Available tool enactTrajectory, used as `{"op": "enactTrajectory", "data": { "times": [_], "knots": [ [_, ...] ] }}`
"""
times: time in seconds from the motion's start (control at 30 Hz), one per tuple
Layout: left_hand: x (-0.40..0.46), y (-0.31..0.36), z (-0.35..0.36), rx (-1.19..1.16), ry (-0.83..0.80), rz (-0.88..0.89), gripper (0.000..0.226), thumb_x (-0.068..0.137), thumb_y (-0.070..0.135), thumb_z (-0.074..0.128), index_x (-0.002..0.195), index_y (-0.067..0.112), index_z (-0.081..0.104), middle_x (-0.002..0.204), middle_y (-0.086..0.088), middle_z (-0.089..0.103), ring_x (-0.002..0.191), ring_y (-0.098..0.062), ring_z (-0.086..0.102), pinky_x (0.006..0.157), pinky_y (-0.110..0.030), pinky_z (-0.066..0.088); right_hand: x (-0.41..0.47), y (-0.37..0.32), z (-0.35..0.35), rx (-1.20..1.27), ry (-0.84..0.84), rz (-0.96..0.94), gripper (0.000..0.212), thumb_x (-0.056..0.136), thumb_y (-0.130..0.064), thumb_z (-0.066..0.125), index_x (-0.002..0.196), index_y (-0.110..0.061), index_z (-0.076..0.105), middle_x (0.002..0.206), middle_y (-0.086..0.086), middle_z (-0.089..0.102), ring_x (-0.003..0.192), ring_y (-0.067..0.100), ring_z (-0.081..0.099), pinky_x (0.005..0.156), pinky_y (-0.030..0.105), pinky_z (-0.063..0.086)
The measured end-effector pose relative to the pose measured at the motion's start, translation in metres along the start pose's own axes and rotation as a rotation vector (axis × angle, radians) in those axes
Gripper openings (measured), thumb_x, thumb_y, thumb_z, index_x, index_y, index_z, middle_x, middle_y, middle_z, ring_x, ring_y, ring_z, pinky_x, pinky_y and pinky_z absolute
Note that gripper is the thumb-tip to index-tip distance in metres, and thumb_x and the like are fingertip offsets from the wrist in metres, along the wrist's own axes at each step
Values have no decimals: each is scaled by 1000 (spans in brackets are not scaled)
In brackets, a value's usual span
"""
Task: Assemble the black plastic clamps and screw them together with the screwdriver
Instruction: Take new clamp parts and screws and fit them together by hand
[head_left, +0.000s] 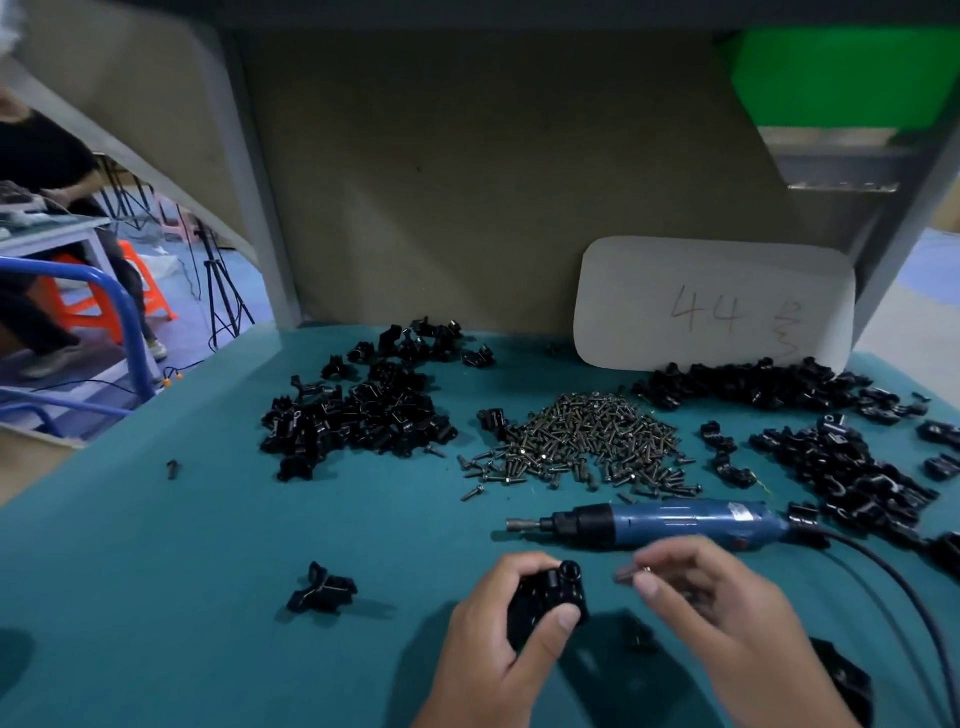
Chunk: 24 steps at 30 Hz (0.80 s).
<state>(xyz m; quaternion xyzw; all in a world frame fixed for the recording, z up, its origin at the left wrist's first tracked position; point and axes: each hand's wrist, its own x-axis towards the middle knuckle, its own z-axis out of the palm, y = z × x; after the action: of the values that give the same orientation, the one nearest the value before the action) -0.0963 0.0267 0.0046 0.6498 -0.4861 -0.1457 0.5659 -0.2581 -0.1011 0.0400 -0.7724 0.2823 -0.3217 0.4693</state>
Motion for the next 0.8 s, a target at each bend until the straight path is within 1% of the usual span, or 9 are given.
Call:
{"op": "enactTrajectory", "data": {
  "times": [0.07, 0.13, 0.23, 0.27, 0.33, 0.4, 0.47, 0.7, 0.8],
  "knots": [
    [-1, 0, 0, 11, -4, 3, 31, 81, 62, 57, 111, 56, 54, 102, 25, 66, 95, -2, 65, 75, -8, 43, -8, 7, 5, 18, 20, -21, 23, 72, -49, 70, 94, -42, 72, 91, -6, 78, 85, 10, 74, 75, 29, 58],
    [-1, 0, 1, 24, -6, 8, 32, 81, 62, 57, 112, 56, 54, 103, 25, 66, 96, -3, 65, 75, -8, 43, -11, 6, 11, -3, 37, -83, 21, 77, -51, 68, 97, -47, 69, 91, -10, 78, 85, 8, 74, 74, 27, 58],
    [-2, 0, 0, 31, -18, 10, 34, 80, 66, 55, 113, 56, 53, 103, 25, 66, 96, -2, 66, 74, -8, 44, -13, 8, 17, -118, 53, -172, 28, 84, -65, 62, 91, -41, 73, 84, -20, 75, 79, 4, 73, 69, 23, 57],
    [-2, 0, 0, 30, -23, 8, 35, 80, 68, 55, 113, 57, 53, 104, 26, 66, 96, -1, 66, 74, -8, 45, -14, 9, 19, -144, 63, -190, 26, 85, -63, 64, 86, -39, 73, 82, -22, 74, 77, 2, 73, 68, 24, 57],
    [-1, 0, 1, 28, -27, 5, 36, 78, 69, 54, 113, 58, 52, 104, 27, 66, 95, -1, 66, 73, -8, 45, -14, 14, 19, -215, 79, -261, 5, 86, -40, 76, 88, -37, 73, 80, -24, 72, 73, -2, 70, 64, 22, 56],
    [-1, 0, 1, 36, -16, 9, 36, 77, 68, 55, 112, 59, 52, 105, 28, 65, 96, 0, 65, 74, -9, 45, -12, 12, 19, -300, 127, -364, 13, 83, -24, 82, 85, -34, 75, 78, -23, 70, 68, -6, 66, 60, 10, 51],
    [-1, -1, 1, 46, -9, 16, 37, 76, 68, 55, 112, 60, 52, 105, 29, 65, 97, 1, 65, 75, -8, 45, -12, 10, 20, -299, 162, -418, 12, 77, -21, 79, 84, -30, 77, 77, -23, 68, 67, -5, 63, 59, 5, 47],
    [-2, -1, 4, 92, -27, 32, 37, 76, 66, 59, 112, 61, 53, 105, 28, 66, 95, 0, 66, 73, -8, 46, -12, 13, 19, -272, 259, -464, 14, 76, -17, 79, 86, -27, 76, 79, -27, 64, 69, -12, 60, 62, 3, 44],
    [-1, -3, 3, 87, -32, 4, 36, 78, 54, 65, 111, 62, 53, 102, 29, 66, 93, 0, 66, 73, -9, 45, -12, 16, 22, -236, 241, -484, 6, 83, -29, 77, 87, -24, 78, 81, -24, 66, 70, -8, 61, 60, 8, 48]
  ]
}}
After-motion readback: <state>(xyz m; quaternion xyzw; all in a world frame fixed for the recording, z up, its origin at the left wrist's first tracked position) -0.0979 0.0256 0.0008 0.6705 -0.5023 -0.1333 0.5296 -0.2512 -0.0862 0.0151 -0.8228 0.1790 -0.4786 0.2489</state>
